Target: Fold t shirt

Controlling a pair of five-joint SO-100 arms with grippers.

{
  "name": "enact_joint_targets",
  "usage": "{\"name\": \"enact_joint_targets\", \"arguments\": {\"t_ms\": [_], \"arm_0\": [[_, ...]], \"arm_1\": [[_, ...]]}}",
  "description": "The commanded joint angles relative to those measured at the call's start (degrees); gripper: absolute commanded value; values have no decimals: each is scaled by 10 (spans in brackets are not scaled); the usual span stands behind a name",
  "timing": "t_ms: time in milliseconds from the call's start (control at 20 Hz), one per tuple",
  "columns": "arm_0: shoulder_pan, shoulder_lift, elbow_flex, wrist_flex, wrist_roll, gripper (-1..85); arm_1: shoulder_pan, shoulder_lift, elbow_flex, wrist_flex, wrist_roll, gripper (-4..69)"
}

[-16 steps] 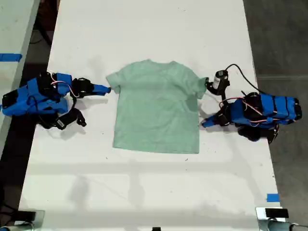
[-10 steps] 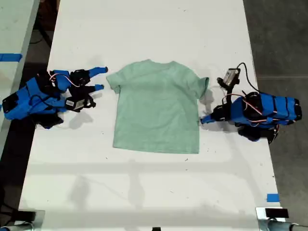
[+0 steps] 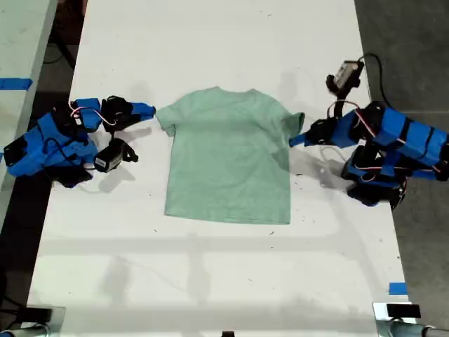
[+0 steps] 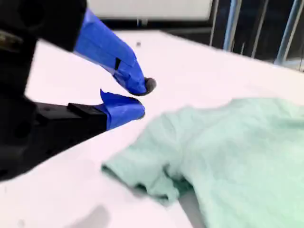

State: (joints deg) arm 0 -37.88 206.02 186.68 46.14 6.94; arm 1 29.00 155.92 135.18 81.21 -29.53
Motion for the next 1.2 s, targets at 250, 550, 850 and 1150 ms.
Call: {"name": "enact_joint_targets", "arguments": {"t_ms": [250,550,850,1150], "arm_0": [[-82,6,22,-55,176,95],[-83,6,22,-52,170,89],[-83,6,22,-49,164,83],[-105,6,22,-30,136,84]], "arm_1": [[266,-494,-377,-7,-200,253],[292,-563,-279,-96,-228,246],[264,-554,-272,-105,-202,-15],[78,-558,-544,18,-156,-15]]}}
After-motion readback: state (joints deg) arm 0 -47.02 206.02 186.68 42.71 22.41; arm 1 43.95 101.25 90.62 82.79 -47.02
